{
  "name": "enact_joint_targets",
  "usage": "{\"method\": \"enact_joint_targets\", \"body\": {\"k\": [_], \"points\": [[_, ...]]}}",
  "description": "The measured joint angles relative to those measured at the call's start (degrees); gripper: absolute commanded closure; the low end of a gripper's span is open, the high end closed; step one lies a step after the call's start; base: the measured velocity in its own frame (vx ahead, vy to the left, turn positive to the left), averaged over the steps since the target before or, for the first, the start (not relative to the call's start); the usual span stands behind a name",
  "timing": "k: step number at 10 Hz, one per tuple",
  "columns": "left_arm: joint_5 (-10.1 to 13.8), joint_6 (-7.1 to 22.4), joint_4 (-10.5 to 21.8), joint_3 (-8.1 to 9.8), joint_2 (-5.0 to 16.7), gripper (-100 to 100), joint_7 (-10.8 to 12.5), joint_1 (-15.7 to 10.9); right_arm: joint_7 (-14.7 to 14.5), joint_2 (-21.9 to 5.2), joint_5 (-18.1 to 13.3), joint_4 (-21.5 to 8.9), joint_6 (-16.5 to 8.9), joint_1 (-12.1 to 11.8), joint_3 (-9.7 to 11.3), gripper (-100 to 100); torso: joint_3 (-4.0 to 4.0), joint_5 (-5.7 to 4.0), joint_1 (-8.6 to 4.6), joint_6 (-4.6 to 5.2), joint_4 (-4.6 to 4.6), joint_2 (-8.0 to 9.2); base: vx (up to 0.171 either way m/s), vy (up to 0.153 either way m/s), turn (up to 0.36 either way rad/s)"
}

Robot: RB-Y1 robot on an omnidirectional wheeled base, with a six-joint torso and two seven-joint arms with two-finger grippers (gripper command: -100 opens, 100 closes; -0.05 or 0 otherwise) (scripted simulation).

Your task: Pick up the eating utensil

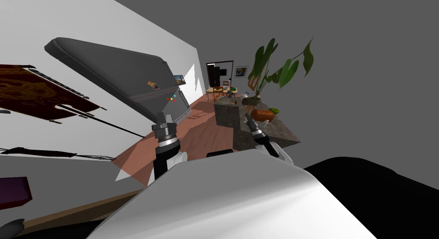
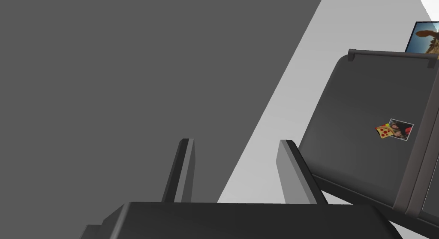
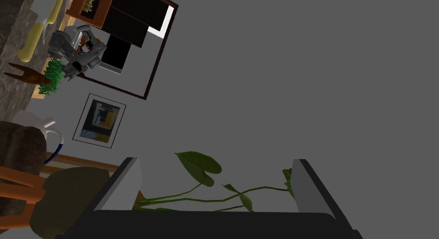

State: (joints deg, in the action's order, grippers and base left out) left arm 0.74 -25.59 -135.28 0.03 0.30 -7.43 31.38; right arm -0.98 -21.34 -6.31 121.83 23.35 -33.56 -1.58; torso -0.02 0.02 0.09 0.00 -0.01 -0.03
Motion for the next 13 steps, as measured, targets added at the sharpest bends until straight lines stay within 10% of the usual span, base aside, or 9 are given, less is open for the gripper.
{"method": "enact_joint_targets", "body": {"k": [13], "points": [[0.0,0.0,0.0,0.0,0.0,0,0.0,0.0,-2.0,-18.1,-7.7,-15.2,1.5,-1.9,-1.7,-100,0.0,0.0,0.0,0.0,0.0,-0.01,0.01,0.027,0.06]]}}
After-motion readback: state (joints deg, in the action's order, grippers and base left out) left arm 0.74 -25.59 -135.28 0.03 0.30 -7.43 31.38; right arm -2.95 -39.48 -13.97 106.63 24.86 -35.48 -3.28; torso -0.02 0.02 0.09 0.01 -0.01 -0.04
